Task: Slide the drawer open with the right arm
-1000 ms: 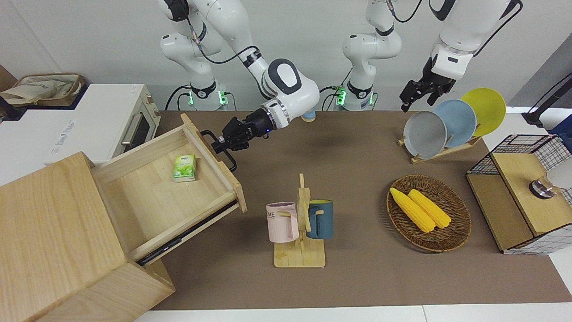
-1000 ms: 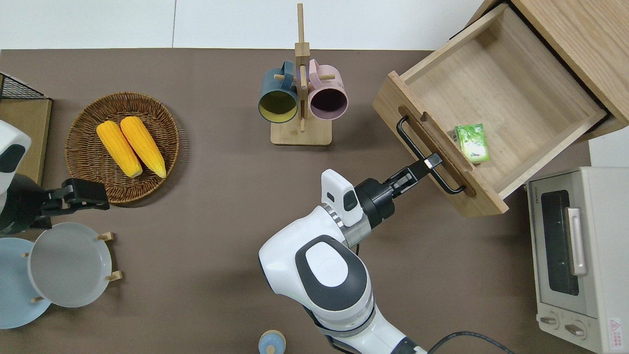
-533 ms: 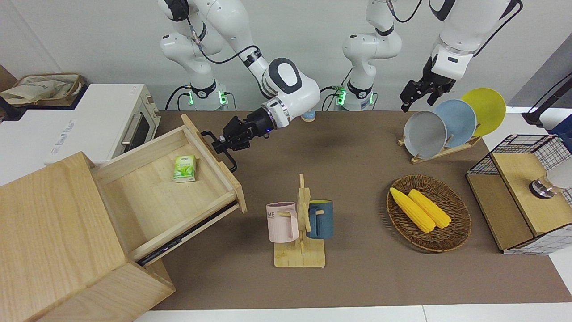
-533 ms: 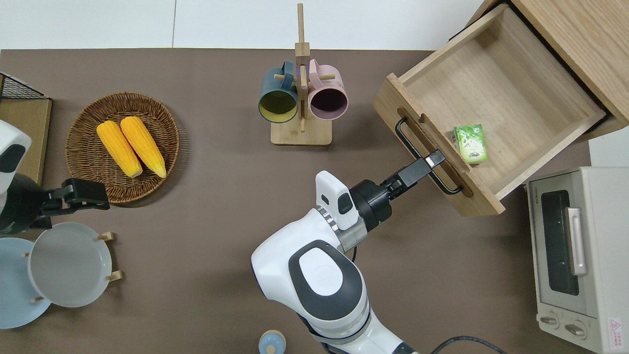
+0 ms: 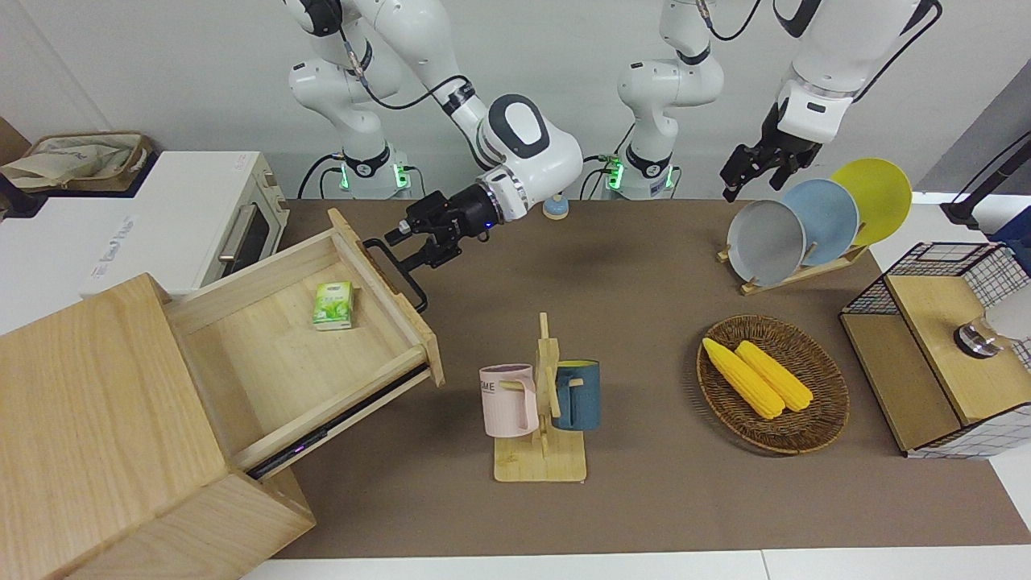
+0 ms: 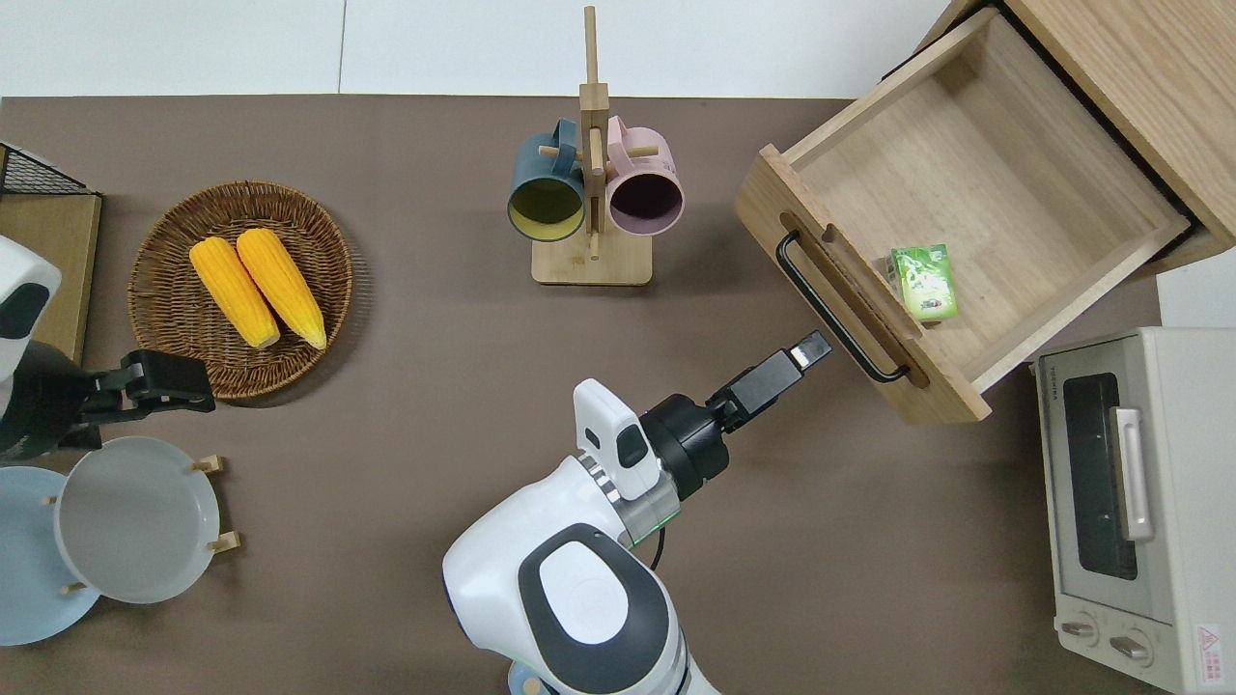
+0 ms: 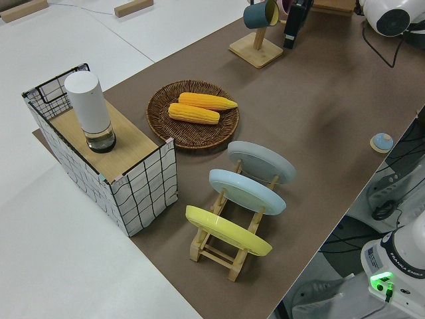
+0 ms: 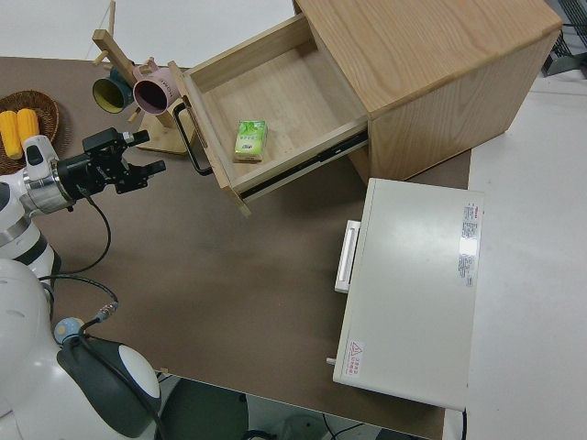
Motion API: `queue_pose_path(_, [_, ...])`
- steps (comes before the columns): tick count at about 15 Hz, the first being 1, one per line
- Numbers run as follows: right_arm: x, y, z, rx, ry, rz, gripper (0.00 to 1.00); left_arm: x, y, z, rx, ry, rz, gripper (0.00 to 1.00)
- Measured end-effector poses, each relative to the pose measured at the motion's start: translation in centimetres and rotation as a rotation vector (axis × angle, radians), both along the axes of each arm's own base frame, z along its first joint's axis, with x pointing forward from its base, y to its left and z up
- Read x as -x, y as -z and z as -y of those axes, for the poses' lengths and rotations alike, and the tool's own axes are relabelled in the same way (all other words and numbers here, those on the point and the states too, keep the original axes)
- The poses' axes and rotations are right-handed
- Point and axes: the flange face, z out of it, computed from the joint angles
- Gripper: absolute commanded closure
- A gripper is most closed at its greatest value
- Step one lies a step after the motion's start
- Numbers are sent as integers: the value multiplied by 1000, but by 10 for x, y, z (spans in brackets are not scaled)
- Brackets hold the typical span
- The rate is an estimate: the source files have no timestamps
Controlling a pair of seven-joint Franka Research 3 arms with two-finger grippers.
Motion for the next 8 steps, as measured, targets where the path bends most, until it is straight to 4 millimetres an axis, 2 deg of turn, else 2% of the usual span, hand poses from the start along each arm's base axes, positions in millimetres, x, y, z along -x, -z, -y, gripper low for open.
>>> queue_pose_path(4, [3, -23, 6, -110, 38, -25, 15, 0, 0, 0, 0, 0, 0, 7])
queue_pose_path(6, [2, -49, 18, -222, 56, -75, 15, 0, 0, 0, 0, 0, 0, 7])
queue_pose_path(8, [-1, -85, 41, -324, 78, -127, 15, 0, 0, 0, 0, 0, 0, 7])
